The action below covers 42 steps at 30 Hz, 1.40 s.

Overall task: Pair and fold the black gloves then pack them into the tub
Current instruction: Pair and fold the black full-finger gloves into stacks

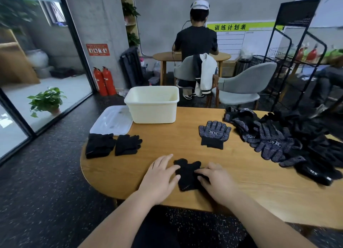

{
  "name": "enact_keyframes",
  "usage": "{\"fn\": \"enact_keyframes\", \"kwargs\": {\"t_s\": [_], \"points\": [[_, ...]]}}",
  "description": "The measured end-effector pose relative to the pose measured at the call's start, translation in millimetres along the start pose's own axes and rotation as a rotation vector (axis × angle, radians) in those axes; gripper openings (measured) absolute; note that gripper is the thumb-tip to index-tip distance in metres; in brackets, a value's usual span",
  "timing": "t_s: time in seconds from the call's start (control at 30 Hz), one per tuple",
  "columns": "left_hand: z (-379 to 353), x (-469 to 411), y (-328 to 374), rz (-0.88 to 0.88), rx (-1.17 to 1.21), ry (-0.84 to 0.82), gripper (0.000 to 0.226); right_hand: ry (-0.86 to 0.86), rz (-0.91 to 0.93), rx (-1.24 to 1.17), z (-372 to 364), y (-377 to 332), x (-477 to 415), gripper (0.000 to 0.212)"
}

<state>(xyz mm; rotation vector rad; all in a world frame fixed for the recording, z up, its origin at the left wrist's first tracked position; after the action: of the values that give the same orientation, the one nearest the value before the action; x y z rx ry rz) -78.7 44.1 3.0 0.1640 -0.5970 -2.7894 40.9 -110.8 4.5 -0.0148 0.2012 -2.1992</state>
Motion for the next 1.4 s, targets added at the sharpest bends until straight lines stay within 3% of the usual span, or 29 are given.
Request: {"fn": "enact_keyframes", "kwargs": {"t_s": [0.27, 0.53, 0.73, 1.07, 1.23, 1.3, 1.4], "points": [[36, 21, -89, 0.457, 0.115, 0.188, 0.041, -0.074, 0.107, 0.047, -9, -82, -29, 0.046], [47, 30, -131, 0.676, 0.379, 0.214, 0.022, -0.099, 0.219, 0.076, -21, -135, -52, 0.049], [59, 28, -136, 0.676, 0.488, 0.287, 0.028, -0.072, 0.243, 0.053, -27, -150, -65, 0.049], [123, -8, -139, 0.434, 0.645, 0.456, 0.025, 0.107, 0.141, 0.022, -16, -169, -101, 0.057], [160, -22, -174, 0.418, 0.706, 0.592, 0.025, 0.191, 0.121, -0.023, 1, -194, -143, 0.058], [163, -24, -190, 0.44, 0.611, 0.582, 0.027, 0.068, 0.176, -0.004, -10, -210, -159, 0.062], [157, -25, -194, 0.432, 0.073, 0.451, 0.039, -0.192, 0.251, 0.056, -38, -224, -169, 0.065]]}}
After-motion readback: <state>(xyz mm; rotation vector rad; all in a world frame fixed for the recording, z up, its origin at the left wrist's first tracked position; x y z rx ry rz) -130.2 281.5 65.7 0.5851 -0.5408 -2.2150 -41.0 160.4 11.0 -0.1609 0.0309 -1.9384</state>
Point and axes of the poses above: each hand's wrist, its own x-axis away from the middle knuckle, its own z-axis out of the back of the hand, y = z × x, the point moved 9 cm from there along -x, towards the middle knuckle, and after that the axes turned 11 degrees about x, right-handed, at the moved point
